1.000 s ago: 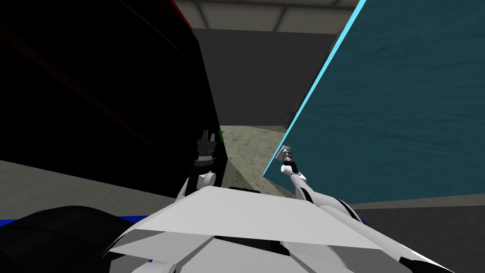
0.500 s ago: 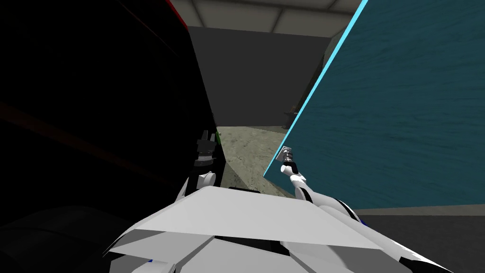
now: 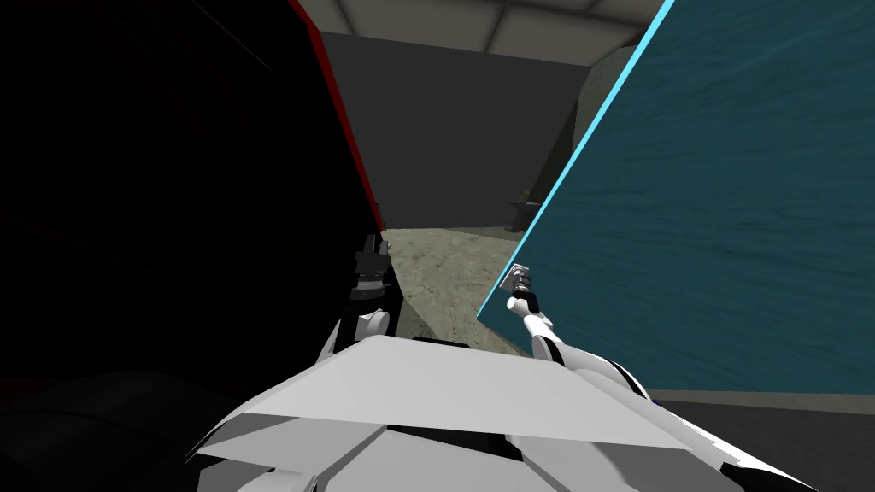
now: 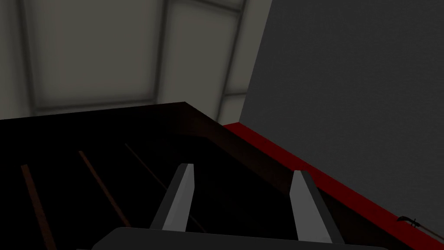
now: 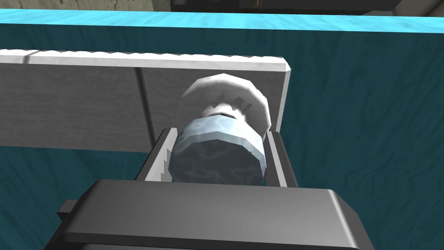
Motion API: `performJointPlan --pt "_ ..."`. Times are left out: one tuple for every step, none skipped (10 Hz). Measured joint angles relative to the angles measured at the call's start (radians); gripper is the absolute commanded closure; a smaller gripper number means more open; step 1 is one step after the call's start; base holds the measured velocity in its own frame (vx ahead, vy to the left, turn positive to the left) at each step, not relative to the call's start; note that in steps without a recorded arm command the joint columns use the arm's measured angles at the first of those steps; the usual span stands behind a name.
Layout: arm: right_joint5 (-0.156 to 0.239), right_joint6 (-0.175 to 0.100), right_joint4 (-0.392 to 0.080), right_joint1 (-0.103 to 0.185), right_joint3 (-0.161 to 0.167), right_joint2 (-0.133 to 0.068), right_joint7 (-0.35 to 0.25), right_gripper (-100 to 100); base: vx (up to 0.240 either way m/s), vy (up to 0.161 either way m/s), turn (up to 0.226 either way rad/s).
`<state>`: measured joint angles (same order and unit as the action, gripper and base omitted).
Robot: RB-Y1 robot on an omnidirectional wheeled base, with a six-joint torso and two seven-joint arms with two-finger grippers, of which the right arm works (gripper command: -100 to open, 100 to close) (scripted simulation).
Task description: Push the door open
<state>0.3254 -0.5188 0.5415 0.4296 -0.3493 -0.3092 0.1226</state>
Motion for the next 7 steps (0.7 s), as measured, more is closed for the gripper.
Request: performJointPlan --pt "0.004 -0.002 -0.006 0.002 -0.008 0.000 0.008 100 0.199 0.031 -0.096" --pt "0.008 -0.004 -0.013 0.008 -0.019 -0.001 0.017 100 0.195 0.029 -0.098" --pt "0.012 -0.006 -0.019 0.014 -0.029 -0.003 0.026 100 0.199 0.046 -0.087" --pt "0.016 -0.008 -0.019 0.014 -0.039 -0.004 0.035 100 0.188 0.041 -0.083" --pt "0.020 -0.011 -0.023 0.016 -0.048 -0.003 0.044 100 0.084 0.013 -0.030" --pt "0.021 -0.013 -0.023 0.017 -0.050 -0.005 0.046 100 0.139 0.007 -0.039" --pt "0.026 -0.004 -0.004 0.006 -0.062 0.002 0.057 100 0.158 0.022 -0.035"
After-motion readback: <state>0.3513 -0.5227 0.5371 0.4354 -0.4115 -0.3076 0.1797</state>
